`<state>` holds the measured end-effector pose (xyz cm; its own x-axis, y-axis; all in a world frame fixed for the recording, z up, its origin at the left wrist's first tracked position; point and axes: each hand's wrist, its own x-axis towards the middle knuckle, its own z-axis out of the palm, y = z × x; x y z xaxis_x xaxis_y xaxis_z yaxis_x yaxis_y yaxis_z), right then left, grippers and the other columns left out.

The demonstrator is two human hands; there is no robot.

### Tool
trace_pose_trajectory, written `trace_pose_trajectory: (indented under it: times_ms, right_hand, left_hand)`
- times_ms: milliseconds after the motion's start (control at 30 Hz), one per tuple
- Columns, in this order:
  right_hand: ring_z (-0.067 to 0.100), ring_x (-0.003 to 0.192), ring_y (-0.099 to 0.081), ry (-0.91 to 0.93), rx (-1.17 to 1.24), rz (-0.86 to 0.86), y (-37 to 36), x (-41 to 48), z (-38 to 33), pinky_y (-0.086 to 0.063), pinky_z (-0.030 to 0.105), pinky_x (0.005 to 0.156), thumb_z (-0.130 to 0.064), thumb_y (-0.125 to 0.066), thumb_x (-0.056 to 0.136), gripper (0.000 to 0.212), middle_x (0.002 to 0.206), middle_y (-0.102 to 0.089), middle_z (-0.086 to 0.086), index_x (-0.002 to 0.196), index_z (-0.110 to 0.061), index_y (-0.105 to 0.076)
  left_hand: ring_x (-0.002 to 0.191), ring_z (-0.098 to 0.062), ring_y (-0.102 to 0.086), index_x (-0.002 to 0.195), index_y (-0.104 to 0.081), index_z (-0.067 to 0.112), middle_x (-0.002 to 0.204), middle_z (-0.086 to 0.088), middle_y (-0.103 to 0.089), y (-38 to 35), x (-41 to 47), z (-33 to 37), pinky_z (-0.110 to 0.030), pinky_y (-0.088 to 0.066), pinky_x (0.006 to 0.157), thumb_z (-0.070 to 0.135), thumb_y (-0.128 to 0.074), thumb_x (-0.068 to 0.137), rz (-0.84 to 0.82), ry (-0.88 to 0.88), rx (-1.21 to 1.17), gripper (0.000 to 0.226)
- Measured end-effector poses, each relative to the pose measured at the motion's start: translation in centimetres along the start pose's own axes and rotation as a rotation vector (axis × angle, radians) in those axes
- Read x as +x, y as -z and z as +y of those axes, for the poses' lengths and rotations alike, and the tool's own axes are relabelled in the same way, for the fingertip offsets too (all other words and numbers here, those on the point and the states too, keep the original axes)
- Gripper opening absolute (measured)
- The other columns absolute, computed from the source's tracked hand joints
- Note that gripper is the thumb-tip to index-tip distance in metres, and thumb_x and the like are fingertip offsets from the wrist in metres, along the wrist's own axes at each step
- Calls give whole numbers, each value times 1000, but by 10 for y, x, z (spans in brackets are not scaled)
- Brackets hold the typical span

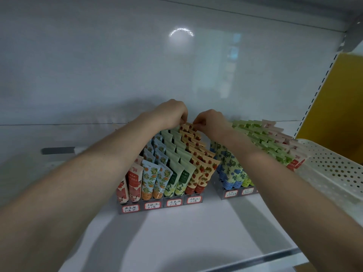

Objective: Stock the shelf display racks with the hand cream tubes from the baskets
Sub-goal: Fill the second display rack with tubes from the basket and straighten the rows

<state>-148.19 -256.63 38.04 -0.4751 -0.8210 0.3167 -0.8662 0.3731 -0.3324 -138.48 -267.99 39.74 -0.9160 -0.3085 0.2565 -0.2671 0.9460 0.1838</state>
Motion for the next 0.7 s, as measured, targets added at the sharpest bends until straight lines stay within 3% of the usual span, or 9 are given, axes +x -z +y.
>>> trace_pose_trajectory:
  times_ms: [200,367,533,700]
  right_hand:
    - [24,109,-57,9,65,83,21,-12,-8,-39,22,85,-15,-50,95,27,119,-63,11,117,-6,-62]
    - [21,103,-58,-1,115,151,47,-42,-16,-39,18,79,-13,-50,94,24,112,-65,9,111,-5,-65]
    - [20,105,-59,-84,125,176,62,-94,-13,-40,19,81,-16,-52,94,25,114,-65,8,113,-5,-64]
    - [20,100,-61,-141,95,170,70,-158,-5,-45,23,82,-15,-54,93,25,112,-66,12,112,-2,-65]
  left_hand:
    - [97,-26,-59,106,-66,3,109,-12,-65,13,-16,19,-34,-46,86,13,-50,94,169,-47,-57,22]
    - [94,-27,-60,103,-67,3,104,-13,-66,23,-50,49,-37,-47,84,13,-49,94,279,-82,-106,23]
    - [86,-24,-59,98,-65,4,97,-9,-66,19,-98,84,-35,-49,78,14,-47,95,253,-63,-102,21]
    - [88,-20,-62,100,-68,7,98,-8,-68,8,-150,110,-36,-50,85,19,-52,94,238,-95,-165,21]
